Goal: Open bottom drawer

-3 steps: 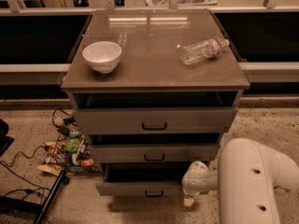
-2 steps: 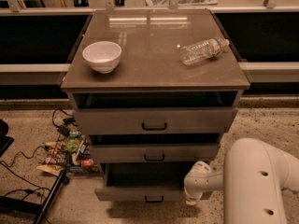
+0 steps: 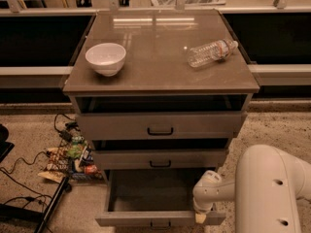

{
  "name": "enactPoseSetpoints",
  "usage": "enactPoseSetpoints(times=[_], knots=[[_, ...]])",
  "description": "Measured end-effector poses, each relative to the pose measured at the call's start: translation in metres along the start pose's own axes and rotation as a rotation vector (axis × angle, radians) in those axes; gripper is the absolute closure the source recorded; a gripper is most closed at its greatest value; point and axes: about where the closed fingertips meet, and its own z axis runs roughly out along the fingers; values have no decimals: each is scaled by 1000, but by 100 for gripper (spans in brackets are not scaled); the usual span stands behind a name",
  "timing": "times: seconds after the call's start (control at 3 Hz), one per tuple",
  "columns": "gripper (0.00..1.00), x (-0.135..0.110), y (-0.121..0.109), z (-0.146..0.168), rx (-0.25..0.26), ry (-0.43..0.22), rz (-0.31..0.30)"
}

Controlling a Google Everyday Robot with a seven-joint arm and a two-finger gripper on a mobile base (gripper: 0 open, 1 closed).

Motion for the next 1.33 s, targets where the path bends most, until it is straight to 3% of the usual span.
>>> enactPoseSetpoints(times=[1.0,1.33], knots=[[14,0,3,2,-5,1,0],[0,1,4,3,-7,1,-1]])
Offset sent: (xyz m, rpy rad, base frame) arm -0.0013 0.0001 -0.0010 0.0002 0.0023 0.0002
